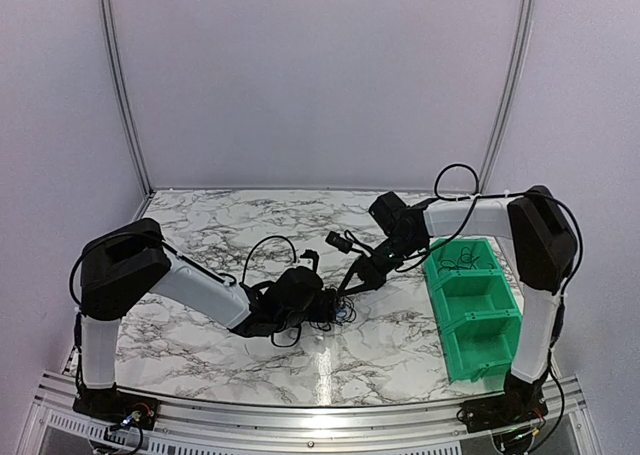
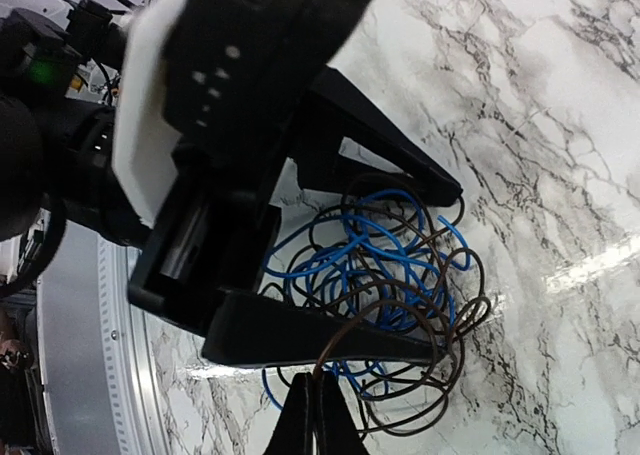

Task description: Untangle the cables

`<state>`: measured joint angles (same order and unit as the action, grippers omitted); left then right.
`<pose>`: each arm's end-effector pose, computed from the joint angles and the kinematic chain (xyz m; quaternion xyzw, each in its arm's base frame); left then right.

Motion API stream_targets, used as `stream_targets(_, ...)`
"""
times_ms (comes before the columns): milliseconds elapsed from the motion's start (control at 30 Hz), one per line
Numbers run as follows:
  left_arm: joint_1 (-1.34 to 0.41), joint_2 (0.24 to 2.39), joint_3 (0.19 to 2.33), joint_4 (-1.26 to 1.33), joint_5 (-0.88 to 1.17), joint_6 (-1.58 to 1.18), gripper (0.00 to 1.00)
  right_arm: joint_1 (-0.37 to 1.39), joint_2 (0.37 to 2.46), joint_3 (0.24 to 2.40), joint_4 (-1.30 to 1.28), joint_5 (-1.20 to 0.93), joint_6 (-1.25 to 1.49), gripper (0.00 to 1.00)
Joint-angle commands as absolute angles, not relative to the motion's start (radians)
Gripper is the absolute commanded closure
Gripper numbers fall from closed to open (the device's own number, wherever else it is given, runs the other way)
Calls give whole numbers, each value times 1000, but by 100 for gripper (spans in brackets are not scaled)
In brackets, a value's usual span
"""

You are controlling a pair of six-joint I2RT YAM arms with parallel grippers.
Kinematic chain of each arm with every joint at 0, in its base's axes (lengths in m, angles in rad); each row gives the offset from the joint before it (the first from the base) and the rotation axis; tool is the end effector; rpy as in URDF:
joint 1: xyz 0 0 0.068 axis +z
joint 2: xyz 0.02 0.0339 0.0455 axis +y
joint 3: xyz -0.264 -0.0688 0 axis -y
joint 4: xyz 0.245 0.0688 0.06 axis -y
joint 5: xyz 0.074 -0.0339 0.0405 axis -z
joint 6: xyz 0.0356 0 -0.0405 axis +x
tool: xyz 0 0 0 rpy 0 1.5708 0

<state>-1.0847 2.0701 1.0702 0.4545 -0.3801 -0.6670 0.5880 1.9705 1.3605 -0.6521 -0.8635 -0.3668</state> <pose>0.2083 -0.3659 0.1160 0.0868 0.8564 -0.2646 0.4349 0.3074 0.2374 0.1730 -0.4695 0.7675 0.4264 0.0931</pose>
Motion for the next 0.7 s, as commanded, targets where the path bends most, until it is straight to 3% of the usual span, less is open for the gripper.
stream_targets(0, -1078, 2112, 1081, 473, -444, -713, 28, 550, 1895, 1363, -655, -924, -384, 100)
stream_targets(367, -1078, 2112, 1017, 474, -525, -733, 42, 507, 1745, 1479, -749, -865, -427, 100)
stream_targets(667, -1078, 2142, 975, 509, -531, -721, 43, 500, 1656, 1765, -858, -805, -392, 100)
